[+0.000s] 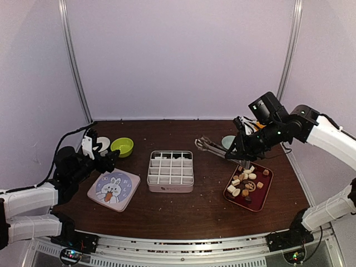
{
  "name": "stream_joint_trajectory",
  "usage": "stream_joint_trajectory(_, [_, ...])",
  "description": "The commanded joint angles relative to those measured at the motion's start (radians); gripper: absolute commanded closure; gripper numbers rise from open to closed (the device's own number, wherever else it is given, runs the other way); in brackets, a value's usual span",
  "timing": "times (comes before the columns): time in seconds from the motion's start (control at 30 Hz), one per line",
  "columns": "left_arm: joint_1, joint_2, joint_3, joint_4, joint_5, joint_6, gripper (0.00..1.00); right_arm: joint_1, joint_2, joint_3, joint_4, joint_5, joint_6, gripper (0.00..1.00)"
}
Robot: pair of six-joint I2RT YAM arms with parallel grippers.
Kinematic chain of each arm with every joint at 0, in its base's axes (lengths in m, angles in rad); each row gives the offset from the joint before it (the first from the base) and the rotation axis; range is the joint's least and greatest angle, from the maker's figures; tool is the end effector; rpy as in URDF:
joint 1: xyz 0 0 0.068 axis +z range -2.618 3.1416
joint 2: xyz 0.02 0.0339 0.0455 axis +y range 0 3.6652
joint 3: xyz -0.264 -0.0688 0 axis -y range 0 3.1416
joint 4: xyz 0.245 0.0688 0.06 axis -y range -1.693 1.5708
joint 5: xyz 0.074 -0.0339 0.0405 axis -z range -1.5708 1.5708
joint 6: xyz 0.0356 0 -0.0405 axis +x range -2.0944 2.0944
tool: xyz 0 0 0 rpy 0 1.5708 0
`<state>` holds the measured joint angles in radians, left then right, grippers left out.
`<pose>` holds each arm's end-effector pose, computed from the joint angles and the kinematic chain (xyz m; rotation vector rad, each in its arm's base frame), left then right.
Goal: Pack the chocolate
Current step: Place the fake chocolate in the empty pocket of the box.
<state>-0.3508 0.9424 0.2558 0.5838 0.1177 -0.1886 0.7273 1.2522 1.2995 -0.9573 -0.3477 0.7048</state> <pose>0.1874 -0.0730 0.2069 0.2272 1.6826 -0.5038 0.1751 0.1721 0.3509 -0.1931 2.6993 0.9660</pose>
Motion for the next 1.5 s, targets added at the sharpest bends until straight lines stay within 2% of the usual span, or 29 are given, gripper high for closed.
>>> stream_joint_trajectory(0.0, [0.001,-0.004,-0.009,0.069,0.007,0.001,0.02,0.057,0.108,0.087,0.172,-0.052,-0.013,0.82])
stream_joint_trajectory(0.13, [0.001,-0.009,-0.01,0.068,0.003,0.003,0.02,0.087,0.203,0.12,0.286,-0.086,0.007,0.82])
stream_joint_trajectory(0.63, [0.0,-0.013,-0.01,0.066,-0.002,0.003,0.02,0.106,0.452,0.199,0.455,-0.114,0.01,0.83])
stream_joint_trajectory(1.0, [0.001,-0.014,-0.01,0.064,-0.003,0.003,0.02,0.117,0.524,0.198,0.5,-0.133,0.021,0.83])
stream_joint_trajectory(1.47, [0.001,-0.018,-0.012,0.062,-0.004,0.005,0.02,0.117,0.541,0.155,0.521,-0.115,0.022,0.82])
